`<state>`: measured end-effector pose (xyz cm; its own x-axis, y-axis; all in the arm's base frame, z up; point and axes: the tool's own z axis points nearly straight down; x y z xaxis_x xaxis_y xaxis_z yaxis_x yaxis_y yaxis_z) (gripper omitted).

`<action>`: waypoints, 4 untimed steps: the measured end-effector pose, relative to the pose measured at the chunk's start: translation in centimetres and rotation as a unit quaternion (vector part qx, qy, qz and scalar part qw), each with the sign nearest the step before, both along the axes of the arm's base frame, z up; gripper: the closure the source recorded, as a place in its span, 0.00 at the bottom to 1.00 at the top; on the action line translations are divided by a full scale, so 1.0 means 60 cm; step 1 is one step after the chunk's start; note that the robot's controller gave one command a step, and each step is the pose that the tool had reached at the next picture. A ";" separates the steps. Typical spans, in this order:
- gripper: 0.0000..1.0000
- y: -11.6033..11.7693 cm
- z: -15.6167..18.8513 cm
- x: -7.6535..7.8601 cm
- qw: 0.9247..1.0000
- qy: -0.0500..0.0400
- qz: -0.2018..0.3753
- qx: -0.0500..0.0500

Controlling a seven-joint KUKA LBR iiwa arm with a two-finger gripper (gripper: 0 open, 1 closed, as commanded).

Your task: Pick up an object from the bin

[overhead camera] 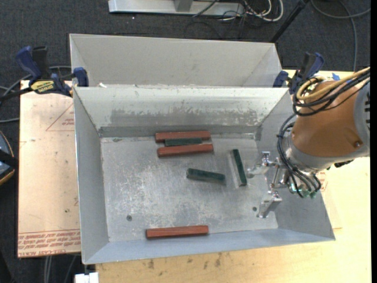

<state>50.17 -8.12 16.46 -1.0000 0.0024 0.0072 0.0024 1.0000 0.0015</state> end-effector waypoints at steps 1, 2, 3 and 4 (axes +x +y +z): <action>0.00 0.000 0.006 0.003 1.000 -0.004 0.001 -0.001; 0.00 0.025 -0.072 0.039 1.000 -0.008 0.011 -0.001; 0.00 0.036 -0.155 0.088 1.000 -0.001 0.015 0.000; 1.00 0.111 -0.143 0.139 0.999 -0.011 0.036 -0.001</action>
Offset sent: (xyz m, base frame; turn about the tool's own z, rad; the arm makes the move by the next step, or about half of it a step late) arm 0.0308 0.0237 -0.0734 -0.0337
